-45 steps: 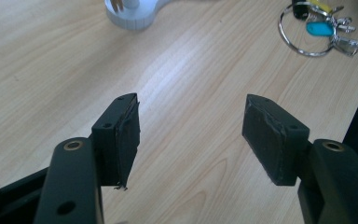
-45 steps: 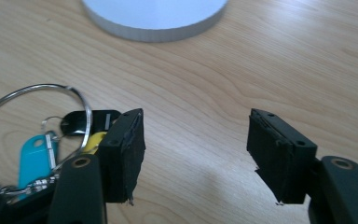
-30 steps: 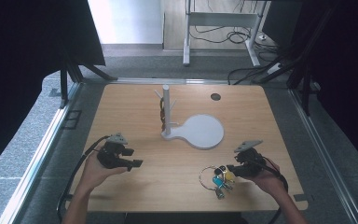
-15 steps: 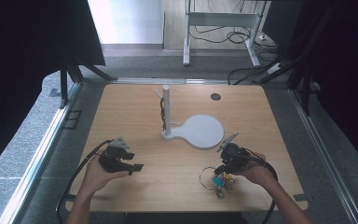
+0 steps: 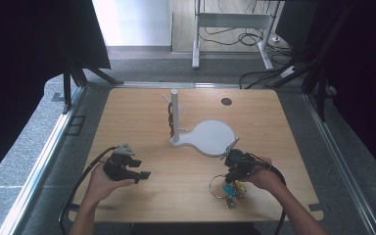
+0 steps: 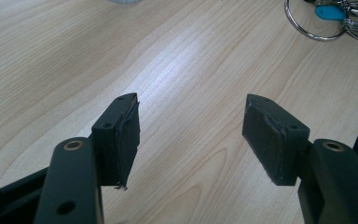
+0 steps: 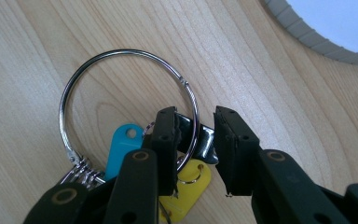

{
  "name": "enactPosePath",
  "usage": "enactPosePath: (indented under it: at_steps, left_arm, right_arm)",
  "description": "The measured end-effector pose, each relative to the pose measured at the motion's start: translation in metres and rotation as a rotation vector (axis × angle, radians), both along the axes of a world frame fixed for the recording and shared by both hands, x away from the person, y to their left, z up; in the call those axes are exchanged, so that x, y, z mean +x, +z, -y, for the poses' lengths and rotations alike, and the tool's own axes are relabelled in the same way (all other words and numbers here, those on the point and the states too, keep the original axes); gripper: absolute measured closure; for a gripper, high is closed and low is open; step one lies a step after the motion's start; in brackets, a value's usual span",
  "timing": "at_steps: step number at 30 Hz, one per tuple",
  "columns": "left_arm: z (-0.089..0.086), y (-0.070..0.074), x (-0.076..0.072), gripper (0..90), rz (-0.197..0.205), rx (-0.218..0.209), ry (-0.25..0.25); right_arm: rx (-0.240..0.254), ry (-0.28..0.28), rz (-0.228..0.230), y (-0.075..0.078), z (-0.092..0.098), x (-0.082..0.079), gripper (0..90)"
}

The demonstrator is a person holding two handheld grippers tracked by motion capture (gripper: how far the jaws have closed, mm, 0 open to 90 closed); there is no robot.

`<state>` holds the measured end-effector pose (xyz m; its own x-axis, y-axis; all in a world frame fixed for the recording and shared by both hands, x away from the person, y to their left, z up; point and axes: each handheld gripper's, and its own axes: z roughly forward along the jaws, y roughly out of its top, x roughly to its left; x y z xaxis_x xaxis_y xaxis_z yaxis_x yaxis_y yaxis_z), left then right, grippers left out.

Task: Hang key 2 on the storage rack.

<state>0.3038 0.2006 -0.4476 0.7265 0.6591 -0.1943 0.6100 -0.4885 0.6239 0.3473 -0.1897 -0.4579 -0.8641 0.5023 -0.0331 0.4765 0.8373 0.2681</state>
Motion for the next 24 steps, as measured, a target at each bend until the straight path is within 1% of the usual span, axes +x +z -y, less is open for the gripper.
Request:
enactPosePath:
  at_steps: [2,8,14,20,24]
  left_arm:
    - [-0.001,-0.001,0.000,37.4,-0.001,0.002,0.000]
    - [-0.002,-0.001,0.000,37.4,-0.001,0.004,0.001]
    - [-0.004,0.000,0.000,37.4,-0.003,0.003,0.004]
    - [-0.004,-0.001,-0.001,37.3,-0.006,0.002,0.000]
    - [-0.004,-0.001,-0.001,37.2,-0.008,0.000,0.000]
  right_arm:
    - [-0.012,0.005,0.000,-0.001,-0.003,0.001,70.2]
    - [-0.025,0.020,-0.004,-0.003,-0.008,0.002,70.2]
    - [-0.029,0.032,-0.009,-0.004,-0.010,0.003,70.0]
    - [-0.051,0.044,-0.013,-0.008,-0.013,0.004,70.0]
    - [-0.051,0.047,-0.016,-0.009,-0.013,0.005,70.2]
